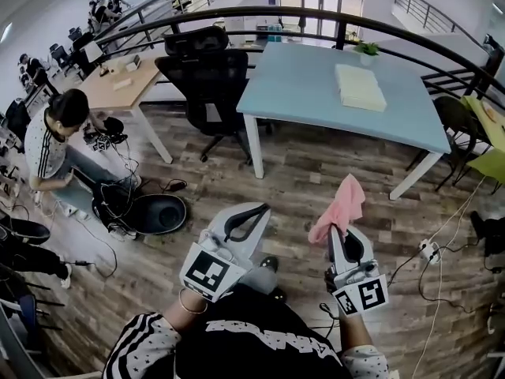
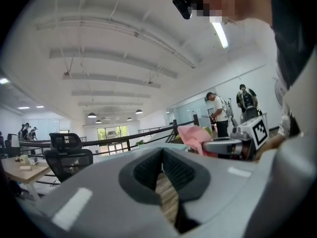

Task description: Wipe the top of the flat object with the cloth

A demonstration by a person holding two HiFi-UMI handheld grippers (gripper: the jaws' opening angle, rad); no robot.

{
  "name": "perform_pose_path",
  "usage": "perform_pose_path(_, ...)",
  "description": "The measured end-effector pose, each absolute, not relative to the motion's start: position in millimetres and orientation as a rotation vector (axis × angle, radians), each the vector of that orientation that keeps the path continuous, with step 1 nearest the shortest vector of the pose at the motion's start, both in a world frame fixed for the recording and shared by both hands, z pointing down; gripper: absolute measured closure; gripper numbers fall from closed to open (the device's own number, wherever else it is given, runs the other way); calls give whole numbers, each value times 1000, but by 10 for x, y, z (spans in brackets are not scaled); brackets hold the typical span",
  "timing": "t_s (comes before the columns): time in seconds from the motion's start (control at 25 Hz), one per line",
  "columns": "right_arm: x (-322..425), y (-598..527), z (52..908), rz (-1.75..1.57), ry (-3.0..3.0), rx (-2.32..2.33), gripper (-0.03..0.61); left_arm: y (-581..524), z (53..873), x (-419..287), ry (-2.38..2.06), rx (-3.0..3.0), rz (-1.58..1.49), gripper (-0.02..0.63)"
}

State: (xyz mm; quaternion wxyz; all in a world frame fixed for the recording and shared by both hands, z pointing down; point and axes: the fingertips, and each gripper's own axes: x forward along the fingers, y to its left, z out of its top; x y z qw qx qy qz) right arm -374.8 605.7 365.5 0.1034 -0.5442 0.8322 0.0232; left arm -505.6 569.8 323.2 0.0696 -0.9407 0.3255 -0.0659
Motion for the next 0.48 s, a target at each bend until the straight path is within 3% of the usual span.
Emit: perform_pose_path(0.48,-3222,6029,3695,76,2397,-1808,555,5441,3276,-4341,750,-2953,-74,614)
